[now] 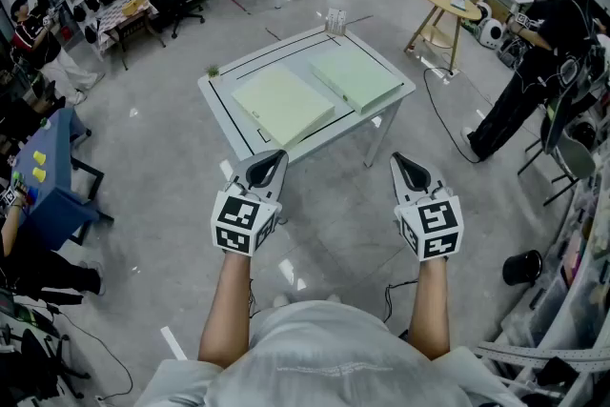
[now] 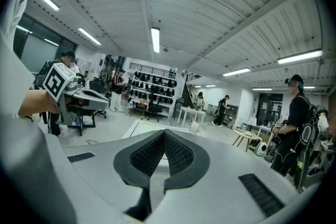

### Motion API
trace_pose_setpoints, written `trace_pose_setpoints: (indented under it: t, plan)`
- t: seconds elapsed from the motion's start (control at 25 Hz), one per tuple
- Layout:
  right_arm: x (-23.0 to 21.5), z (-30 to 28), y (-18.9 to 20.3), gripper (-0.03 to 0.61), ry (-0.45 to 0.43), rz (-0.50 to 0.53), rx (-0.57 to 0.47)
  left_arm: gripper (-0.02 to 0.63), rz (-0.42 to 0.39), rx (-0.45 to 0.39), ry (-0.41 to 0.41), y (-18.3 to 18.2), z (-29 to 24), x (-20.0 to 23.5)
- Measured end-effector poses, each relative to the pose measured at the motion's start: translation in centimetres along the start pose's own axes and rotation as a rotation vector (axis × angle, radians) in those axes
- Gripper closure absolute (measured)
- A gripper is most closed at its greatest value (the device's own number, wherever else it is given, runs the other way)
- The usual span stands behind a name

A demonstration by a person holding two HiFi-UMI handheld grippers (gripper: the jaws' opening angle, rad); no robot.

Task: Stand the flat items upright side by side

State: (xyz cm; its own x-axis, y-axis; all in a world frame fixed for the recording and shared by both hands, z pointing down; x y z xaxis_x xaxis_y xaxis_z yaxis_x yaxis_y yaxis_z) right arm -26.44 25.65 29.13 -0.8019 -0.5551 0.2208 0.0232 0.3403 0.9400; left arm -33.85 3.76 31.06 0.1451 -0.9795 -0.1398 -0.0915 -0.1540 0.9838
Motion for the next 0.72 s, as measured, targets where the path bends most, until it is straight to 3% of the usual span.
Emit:
trace_pose_setpoints:
  t: [0.16,0.36,0.6,0.72]
  plan:
    - [-1.0,1.3,0.6,0.554,-0.024,0.003,-0.007,0.595,-0.008,0.002,-0.017,-0.5,-0.4,-1.7]
    - [-2.2,2.3,1.5,0.552,-0.122,-0.064,-0.034,0.595,0.029,0.021,-0.043,-0.2,-0.6,-3.5]
    - [-3.9,3.0,0.8,0.552,-0.107,-0.007,-0.119,0.587,0.057,-0.005,-0.081,-0.6,-1.0,-4.0]
    - [-4.8,2.3,0.7,0.552,-0.092,0.005,-0.146,0.51,0.056,-0.004,-0.078,-0.5,-1.9,-3.8]
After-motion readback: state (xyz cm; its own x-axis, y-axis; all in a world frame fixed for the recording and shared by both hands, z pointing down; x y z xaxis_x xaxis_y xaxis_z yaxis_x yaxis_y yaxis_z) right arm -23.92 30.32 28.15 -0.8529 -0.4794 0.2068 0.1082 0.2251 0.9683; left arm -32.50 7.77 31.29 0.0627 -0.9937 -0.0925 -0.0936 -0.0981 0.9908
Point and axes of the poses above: the fingertips, and each gripper's own axes: z backward along the fingers, x to its left, y out of its underside, the point moved 3 cm from there along z, backward along the fingers, and after that the axes turned 5 degrees about -y, right-handed, at the moved point
